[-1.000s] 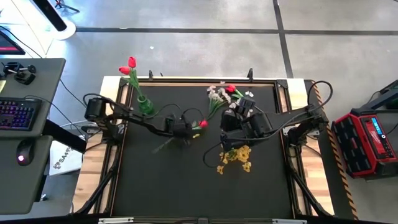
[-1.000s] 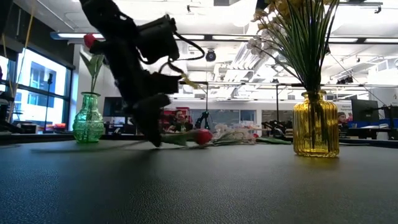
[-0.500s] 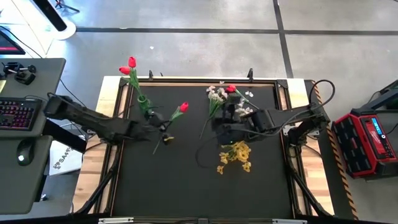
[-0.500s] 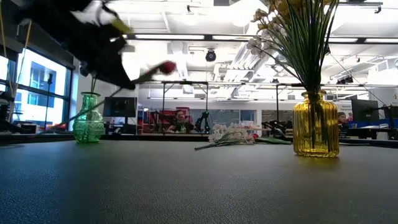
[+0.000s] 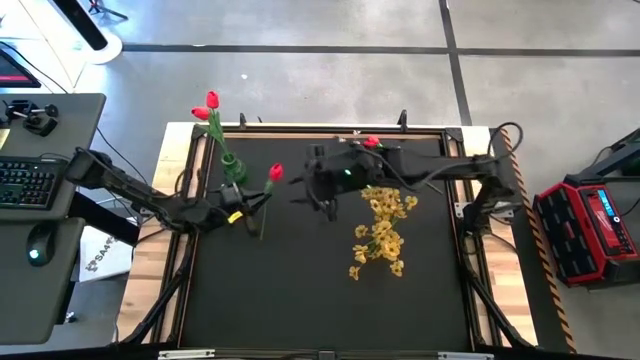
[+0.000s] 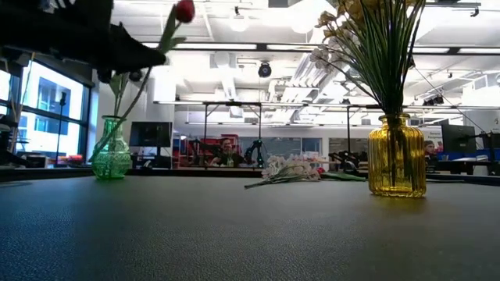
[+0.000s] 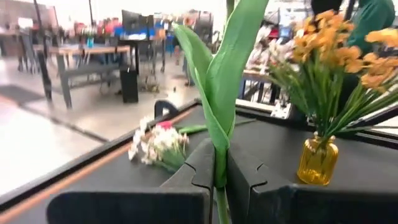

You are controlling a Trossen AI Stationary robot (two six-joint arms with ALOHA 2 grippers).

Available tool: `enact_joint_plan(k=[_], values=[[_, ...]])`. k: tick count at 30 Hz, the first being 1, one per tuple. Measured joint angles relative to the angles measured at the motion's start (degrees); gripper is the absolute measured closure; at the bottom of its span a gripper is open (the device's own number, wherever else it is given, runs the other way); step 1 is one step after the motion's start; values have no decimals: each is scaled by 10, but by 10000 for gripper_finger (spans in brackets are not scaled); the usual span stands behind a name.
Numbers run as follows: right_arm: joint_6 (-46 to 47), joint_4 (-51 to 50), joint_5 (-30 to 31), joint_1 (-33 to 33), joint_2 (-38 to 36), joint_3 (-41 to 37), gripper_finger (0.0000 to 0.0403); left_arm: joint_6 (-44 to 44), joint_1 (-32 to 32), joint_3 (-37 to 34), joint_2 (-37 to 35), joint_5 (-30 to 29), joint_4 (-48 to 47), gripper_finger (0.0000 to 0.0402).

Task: Sort flowers into vase by color
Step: Put the red tulip into the green vase

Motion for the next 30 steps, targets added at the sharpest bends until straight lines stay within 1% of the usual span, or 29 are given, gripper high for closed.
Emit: enact_joint_plan(k=[3, 6, 8, 11, 14, 17, 22, 23, 25, 27, 28, 30], values=[[16, 13, -44, -18, 35, 0, 231, 35, -17, 0, 0, -16, 37, 394], [18, 25, -49, -26, 74, 0, 231, 85, -41, 0, 0, -45, 66, 394], [21, 24, -50, -31, 94, 0, 231, 114, -59, 0, -1, -86, 77, 394], [54, 34, -49, -41, 124, 0, 231, 137, -93, 0, -5, -159, 81, 394], [72, 59, -48, -47, 165, 0, 231, 148, -126, 0, -5, -209, 80, 394], [78, 91, -49, -51, 201, 0, 231, 154, -155, 0, -5, -241, 80, 394], [80, 149, -53, -56, 236, 0, 231, 175, -200, 0, -5, -324, 80, 394], [80, 154, -58, -59, 240, 0, 231, 180, -208, 0, -5, -341, 80, 394], [89, 174, -91, -71, 247, 0, 231, 183, -220, 0, -5, -368, 79, 394], [110, 199, -131, -87, 251, 0, 231, 173, -230, 0, -5, -375, 65, 394], [116, 204, -142, -96, 251, 0, 231, 160, -235, 0, -5, -375, 52, 394], [123, 205, -145, -111, 251, 0, 231, 126, -243, 0, -5, -377, 22, 394]])
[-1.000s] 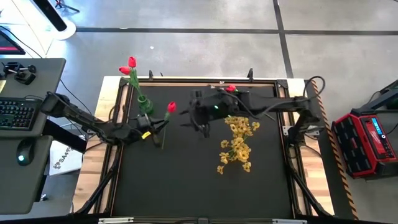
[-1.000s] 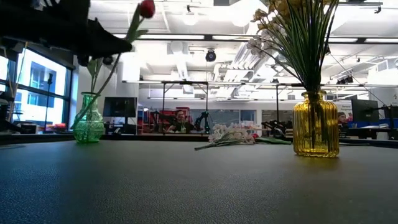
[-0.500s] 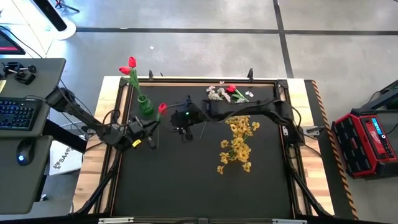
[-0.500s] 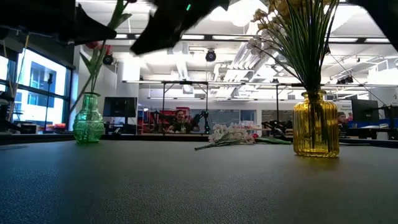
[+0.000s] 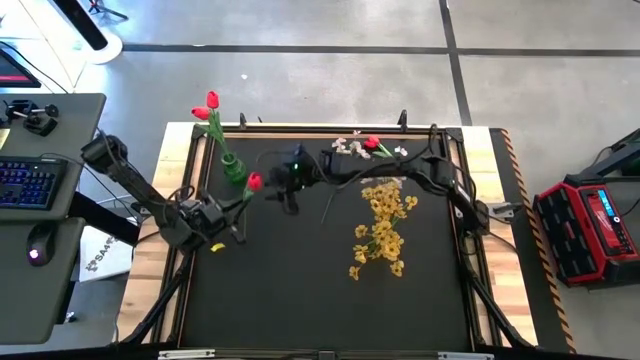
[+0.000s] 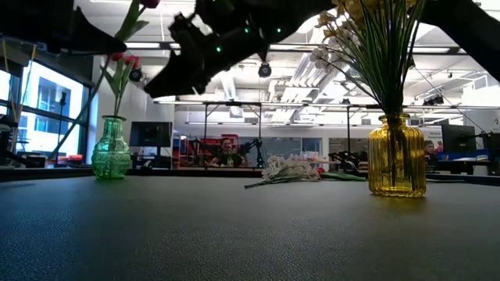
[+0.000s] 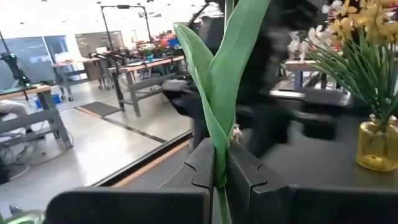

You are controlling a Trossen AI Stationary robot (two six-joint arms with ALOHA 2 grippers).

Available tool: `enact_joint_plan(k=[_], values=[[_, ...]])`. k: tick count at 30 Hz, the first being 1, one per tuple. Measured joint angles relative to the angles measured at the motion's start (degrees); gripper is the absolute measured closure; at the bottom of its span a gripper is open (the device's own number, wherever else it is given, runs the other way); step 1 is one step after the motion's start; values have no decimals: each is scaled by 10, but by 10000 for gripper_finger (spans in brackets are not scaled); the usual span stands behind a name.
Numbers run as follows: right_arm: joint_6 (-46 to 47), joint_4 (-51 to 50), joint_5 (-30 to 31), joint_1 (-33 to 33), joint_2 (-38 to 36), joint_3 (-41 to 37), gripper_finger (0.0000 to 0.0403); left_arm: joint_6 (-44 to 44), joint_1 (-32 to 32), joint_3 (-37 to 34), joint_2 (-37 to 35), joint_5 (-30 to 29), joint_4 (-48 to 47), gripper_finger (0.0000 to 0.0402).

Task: Sort flowers into vase by color
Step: Put the red tulip into the green vase

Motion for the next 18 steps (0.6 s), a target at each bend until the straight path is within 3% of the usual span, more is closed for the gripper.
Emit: enact_joint_plan(k=[6, 13, 16, 18], values=[[17, -8, -29, -43, -21, 0, 231, -115, -16, 0, 0, -42, -102, 394], [34, -25, -61, -87, -31, -1, 242, -217, -44, 0, 1, -50, -180, 394], [61, 58, -127, -101, -36, -51, 257, -241, -51, 0, 1, -50, -194, 394], [91, 132, -138, -108, -45, -113, 267, -248, -55, 0, 1, -50, -197, 394]])
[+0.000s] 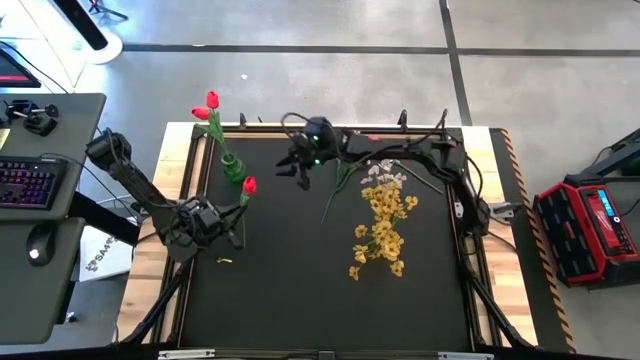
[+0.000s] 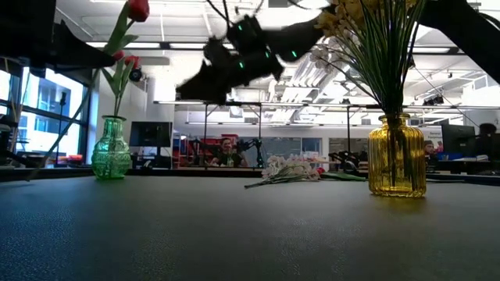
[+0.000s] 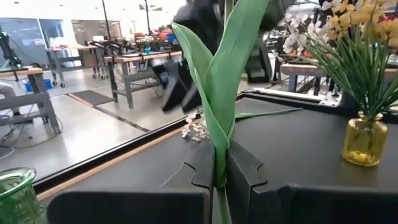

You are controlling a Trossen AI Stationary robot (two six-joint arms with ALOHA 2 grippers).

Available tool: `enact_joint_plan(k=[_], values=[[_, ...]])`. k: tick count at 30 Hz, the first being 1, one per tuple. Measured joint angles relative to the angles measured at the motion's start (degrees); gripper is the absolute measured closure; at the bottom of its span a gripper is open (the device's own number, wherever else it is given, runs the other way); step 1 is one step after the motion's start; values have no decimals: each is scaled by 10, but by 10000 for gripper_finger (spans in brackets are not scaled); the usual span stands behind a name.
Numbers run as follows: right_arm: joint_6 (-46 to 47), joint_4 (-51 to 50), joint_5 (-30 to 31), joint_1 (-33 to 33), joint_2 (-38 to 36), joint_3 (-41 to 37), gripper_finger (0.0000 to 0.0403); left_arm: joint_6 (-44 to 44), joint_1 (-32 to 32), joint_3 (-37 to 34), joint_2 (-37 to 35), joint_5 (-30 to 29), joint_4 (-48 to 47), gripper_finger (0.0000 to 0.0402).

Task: Sort flowers into vase by color
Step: Put the red tulip into the green vase

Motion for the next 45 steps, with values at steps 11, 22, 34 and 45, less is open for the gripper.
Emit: enact_joint_plan(k=[11, 22, 34, 45], values=[[138, 401, 6, -76, -149, -348, 286, -10, 10, 0, 0, 0, 6, 394], [162, 621, 23, -82, -172, -540, 285, 0, 146, 0, 0, 166, 52, 396], [158, 625, -18, -27, -62, -430, 275, 266, 467, 0, 0, 706, 366, 400], [120, 520, -50, 24, -17, -278, 205, 210, 573, 0, 35, 827, 413, 400]])
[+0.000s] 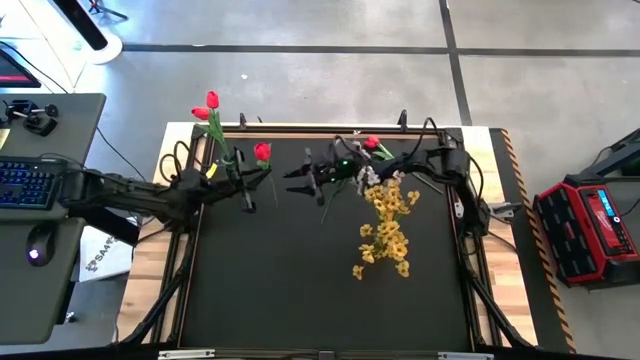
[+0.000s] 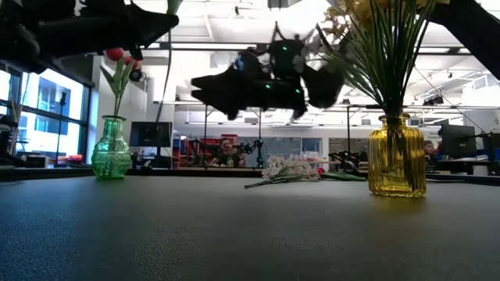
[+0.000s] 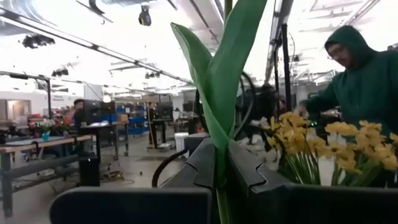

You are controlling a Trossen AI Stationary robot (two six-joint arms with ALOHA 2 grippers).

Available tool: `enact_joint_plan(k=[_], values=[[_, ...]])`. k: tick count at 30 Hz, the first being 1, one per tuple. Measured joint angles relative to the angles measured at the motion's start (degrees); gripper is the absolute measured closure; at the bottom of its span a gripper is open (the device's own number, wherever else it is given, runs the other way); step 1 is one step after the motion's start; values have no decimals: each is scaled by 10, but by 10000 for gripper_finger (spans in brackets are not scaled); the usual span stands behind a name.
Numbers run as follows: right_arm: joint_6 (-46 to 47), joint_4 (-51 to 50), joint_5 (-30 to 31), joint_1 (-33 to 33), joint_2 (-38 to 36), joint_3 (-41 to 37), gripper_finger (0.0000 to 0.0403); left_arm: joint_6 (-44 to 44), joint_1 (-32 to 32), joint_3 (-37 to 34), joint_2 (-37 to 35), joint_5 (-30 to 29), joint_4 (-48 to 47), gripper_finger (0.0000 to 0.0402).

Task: Sort flowers into vase by color
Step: Put the red tulip into the green vase

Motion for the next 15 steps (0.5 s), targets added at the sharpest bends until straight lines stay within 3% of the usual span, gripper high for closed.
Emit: enact_joint_plan(k=[7, 15], values=[[-42, -72, 1, 19, 0, 46, 209, 13, 0, 0, 83, 0, 97, 400], [-43, -83, 1, 20, 0, 46, 271, 15, 0, 16, 153, 0, 164, 400]])
